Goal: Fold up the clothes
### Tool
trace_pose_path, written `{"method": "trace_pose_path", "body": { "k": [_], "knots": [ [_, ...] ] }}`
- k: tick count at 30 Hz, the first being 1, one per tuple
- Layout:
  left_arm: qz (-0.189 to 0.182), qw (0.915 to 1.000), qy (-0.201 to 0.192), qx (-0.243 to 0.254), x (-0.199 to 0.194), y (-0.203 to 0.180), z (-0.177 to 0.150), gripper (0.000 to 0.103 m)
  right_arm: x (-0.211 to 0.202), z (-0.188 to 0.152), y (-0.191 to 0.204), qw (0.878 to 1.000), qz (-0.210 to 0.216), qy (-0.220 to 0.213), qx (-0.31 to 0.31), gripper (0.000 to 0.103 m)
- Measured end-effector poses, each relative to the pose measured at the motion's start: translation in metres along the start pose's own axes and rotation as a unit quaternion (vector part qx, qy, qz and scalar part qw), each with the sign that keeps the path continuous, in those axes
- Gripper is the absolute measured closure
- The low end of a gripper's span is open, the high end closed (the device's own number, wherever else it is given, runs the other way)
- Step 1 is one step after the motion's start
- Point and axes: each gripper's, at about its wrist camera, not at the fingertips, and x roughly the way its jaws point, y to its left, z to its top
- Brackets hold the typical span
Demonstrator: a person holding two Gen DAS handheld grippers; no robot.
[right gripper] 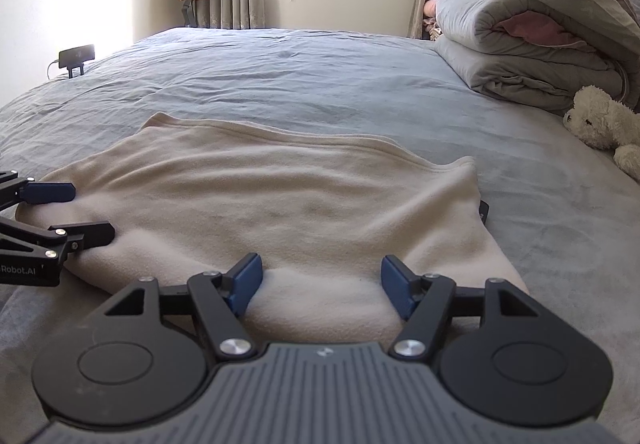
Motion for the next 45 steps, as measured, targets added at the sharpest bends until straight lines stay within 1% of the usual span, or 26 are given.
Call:
{"method": "trace_pose_path", "body": {
  "k": [9,13,15,19,21,22,23,24,26,27,28,29,30,32,36,38,41,43,45],
  "knots": [
    [-0.002,1.0,0.001,-0.001,-0.001,0.001,0.0,0.02,0.002,-0.002,-0.002,1.0,-0.008,-0.001,0.007,0.032],
    [-0.001,1.0,0.001,-0.003,-0.002,0.003,0.002,0.02,0.001,-0.002,0.0,1.0,-0.014,-0.002,-0.001,0.032],
    [0.001,1.0,0.001,-0.005,-0.003,0.004,0.004,0.02,0.001,0.0,-0.004,1.0,-0.005,0.004,0.0,0.032],
    [0.004,1.0,0.0,-0.008,-0.006,0.008,0.008,0.02,-0.007,0.005,-0.02,1.0,-0.002,0.018,0.007,0.032],
    [0.006,0.9999,0.0,-0.01,-0.007,0.01,0.01,0.021,-0.012,0.007,-0.032,0.999,0.006,0.033,0.025,0.032],
    [0.007,0.9999,0.0,-0.01,-0.008,0.011,0.011,0.021,-0.014,0.009,-0.04,0.998,0.015,0.04,0.042,0.032],
    [0.008,0.9999,0.0,-0.011,-0.008,0.012,0.012,0.021,-0.016,0.01,-0.047,0.997,0.016,0.046,0.058,0.032],
    [0.009,0.9999,0.0,-0.012,-0.009,0.012,0.013,0.021,-0.018,0.012,-0.054,0.996,0.014,0.051,0.073,0.032],
    [0.016,0.9997,-0.001,-0.019,-0.011,0.016,0.015,0.021,-0.02,0.013,-0.064,0.994,-0.004,0.063,0.085,0.033],
    [0.016,0.9994,0.004,-0.029,-0.01,0.019,0.016,0.021,-0.021,0.014,-0.068,0.993,-0.013,0.068,0.09,0.033],
    [0.016,0.999,0.009,-0.04,-0.009,0.023,0.017,0.021,-0.019,0.013,-0.073,0.992,-0.031,0.082,0.095,0.031],
    [0.016,0.9986,0.015,-0.049,-0.008,0.026,0.018,0.021,-0.016,0.011,-0.078,0.989,-0.051,0.097,0.1,0.031],
    [0.022,0.9984,0.021,-0.047,-0.006,0.027,0.018,0.021,-0.014,0.009,-0.083,0.986,-0.051,0.108,0.115,0.031],
    [0.033,0.9979,0.033,-0.045,-0.002,0.027,0.017,0.021,-0.011,0.004,-0.093,0.978,-0.039,0.121,0.164,0.03],
    [0.063,0.9952,0.053,-0.054,-0.002,0.03,0.02,0.019,-0.015,0.006,-0.09,0.978,-0.042,0.12,0.166,0.03],
    [0.055,0.9915,0.074,-0.092,0.0,0.041,0.02,0.018,-0.016,0.006,-0.092,0.975,-0.041,0.123,0.182,0.03],
    [0.036,0.9826,0.102,-0.151,0.007,0.059,0.016,0.013,-0.016,0.007,-0.092,0.971,-0.044,0.126,0.197,0.03],
    [0.03,0.98,0.107,-0.166,0.008,0.063,0.015,0.013,-0.016,0.008,-0.093,0.97,-0.047,0.127,0.204,0.029],
    [0.036,0.98,0.111,-0.161,0.006,0.061,0.017,0.013,-0.016,0.008,-0.094,0.968,-0.048,0.128,0.211,0.029]
  ]
}}
